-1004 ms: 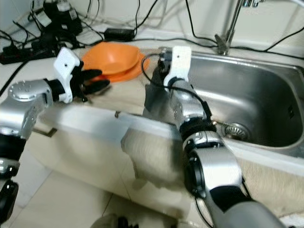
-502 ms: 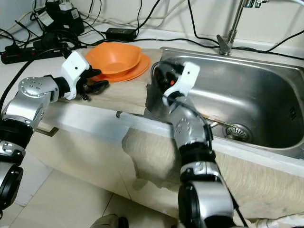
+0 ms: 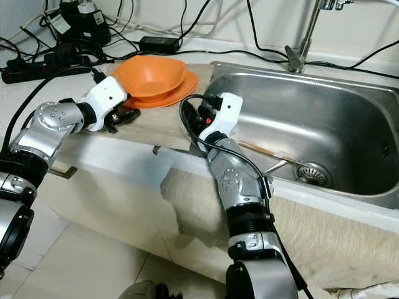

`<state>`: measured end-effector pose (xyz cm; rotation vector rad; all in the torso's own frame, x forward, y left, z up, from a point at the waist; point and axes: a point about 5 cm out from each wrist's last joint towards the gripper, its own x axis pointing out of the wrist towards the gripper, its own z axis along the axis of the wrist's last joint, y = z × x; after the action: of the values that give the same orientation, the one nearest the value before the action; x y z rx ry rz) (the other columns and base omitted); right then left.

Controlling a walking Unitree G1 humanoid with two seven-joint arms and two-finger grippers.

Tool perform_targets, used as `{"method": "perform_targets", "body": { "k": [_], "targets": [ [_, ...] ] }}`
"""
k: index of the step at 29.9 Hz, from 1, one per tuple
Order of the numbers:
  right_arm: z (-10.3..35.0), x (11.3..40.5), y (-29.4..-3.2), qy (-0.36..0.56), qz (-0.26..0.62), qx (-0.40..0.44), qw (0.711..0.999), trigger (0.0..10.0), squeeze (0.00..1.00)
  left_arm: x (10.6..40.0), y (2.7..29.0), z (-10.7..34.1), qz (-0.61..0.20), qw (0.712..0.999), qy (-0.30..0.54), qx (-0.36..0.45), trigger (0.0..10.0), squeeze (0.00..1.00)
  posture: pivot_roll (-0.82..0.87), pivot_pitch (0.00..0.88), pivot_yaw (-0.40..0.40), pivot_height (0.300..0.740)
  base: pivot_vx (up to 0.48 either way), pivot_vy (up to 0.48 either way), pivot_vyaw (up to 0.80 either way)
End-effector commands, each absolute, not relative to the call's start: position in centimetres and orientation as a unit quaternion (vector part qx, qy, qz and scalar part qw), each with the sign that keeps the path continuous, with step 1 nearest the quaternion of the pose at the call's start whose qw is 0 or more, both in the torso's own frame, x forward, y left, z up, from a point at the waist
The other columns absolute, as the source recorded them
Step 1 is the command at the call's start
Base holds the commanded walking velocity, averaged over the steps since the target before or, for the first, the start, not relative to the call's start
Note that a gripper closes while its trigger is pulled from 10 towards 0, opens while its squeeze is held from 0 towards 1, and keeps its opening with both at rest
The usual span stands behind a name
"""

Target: Kitchen organization

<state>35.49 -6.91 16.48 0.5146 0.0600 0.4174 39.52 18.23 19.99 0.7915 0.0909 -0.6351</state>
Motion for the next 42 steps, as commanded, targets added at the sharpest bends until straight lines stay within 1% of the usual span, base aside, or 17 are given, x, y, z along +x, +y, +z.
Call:
{"method": "perform_targets", "body": {
  "k": [1, 5, 7, 8, 9, 10, 18, 30, 31, 32, 42],
  "targets": [
    [16.7, 35.2, -6.6, 0.030, 0.210, 0.247, 0.946, 10.0, 0.00, 39.9, 17.8, 20.7, -0.298, 0.864, 0.031, 0.405, 10.0, 0.00, 0.01, 0.000, 0.085, 0.740, 0.000, 0.000, 0.00],
    [16.8, 34.9, -6.3, 0.030, 0.215, 0.241, 0.946, 10.0, 0.00, 40.1, 17.4, 21.2, -0.290, 0.860, 0.017, 0.420, 10.0, 0.00, 0.01, 0.000, 0.088, 0.740, 0.000, 0.000, 0.00],
    [16.8, 34.9, -6.3, 0.030, 0.215, 0.240, 0.946, 10.0, 0.00, 40.3, 17.4, 21.7, -0.283, 0.866, 0.007, 0.412, 10.0, 0.00, 0.01, 0.001, 0.092, 0.740, 0.000, 0.000, 0.00],
    [16.8, 34.9, -6.3, 0.031, 0.215, 0.240, 0.946, 10.0, 0.00, 40.3, 17.4, 22.0, -0.279, 0.870, 0.000, 0.405, 10.0, 0.49, 0.01, 0.001, 0.092, 0.740, 0.000, 0.000, 0.00],
    [16.8, 34.8, -6.3, 0.031, 0.215, 0.240, 0.946, 10.0, 0.00, 40.4, 17.4, 22.3, -0.276, 0.875, -0.005, 0.398, 10.0, 0.49, 0.01, 0.001, 0.092, 0.740, 0.000, 0.000, 0.00],
    [16.5, 34.8, -6.3, 0.034, 0.213, 0.238, 0.947, 10.0, 0.00, 40.5, 17.3, 22.9, -0.271, 0.882, -0.019, 0.385, 10.0, 1.00, 0.01, 0.003, 0.091, 0.740, 0.000, 0.000, 0.00],
    [16.0, 34.6, -6.1, 0.046, 0.216, 0.228, 0.948, 10.0, 0.00, 40.6, 16.9, 23.8, -0.272, 0.885, -0.039, 0.375, 10.0, 1.00, 0.01, 0.005, 0.087, 0.740, 0.000, 0.000, 0.00],
    [15.9, 34.5, -5.8, 0.049, 0.221, 0.224, 0.948, 10.0, 0.00, 40.5, 17.2, 23.0, -0.288, 0.875, -0.010, 0.388, 10.0, 1.00, 0.01, 0.008, 0.093, 0.740, 0.000, 0.000, 0.00],
    [15.9, 34.5, -5.8, 0.049, 0.221, 0.224, 0.948, 10.0, 0.00, 40.5, 17.3, 22.8, -0.293, 0.873, -0.004, 0.389, 10.0, 0.33, 0.01, 0.008, 0.093, 0.740, 0.000, 0.000, 0.00],
    [16.0, 34.5, -5.7, 0.049, 0.222, 0.225, 0.947, 10.0, 0.00, 40.4, 17.3, 22.6, -0.311, 0.872, 0.007, 0.377, 10.0, 0.00, 0.01, 0.007, 0.094, 0.740, 0.000, 0.000, 0.00],
    [16.6, 34.4, -5.6, 0.041, 0.228, 0.226, 0.946, 10.0, 0.00, 40.4, 17.5, 22.2, -0.310, 0.865, 0.022, 0.393, 10.0, 0.00, 0.01, 0.001, 0.096, 0.740, 0.000, 0.000, 0.00]
  ]
}}
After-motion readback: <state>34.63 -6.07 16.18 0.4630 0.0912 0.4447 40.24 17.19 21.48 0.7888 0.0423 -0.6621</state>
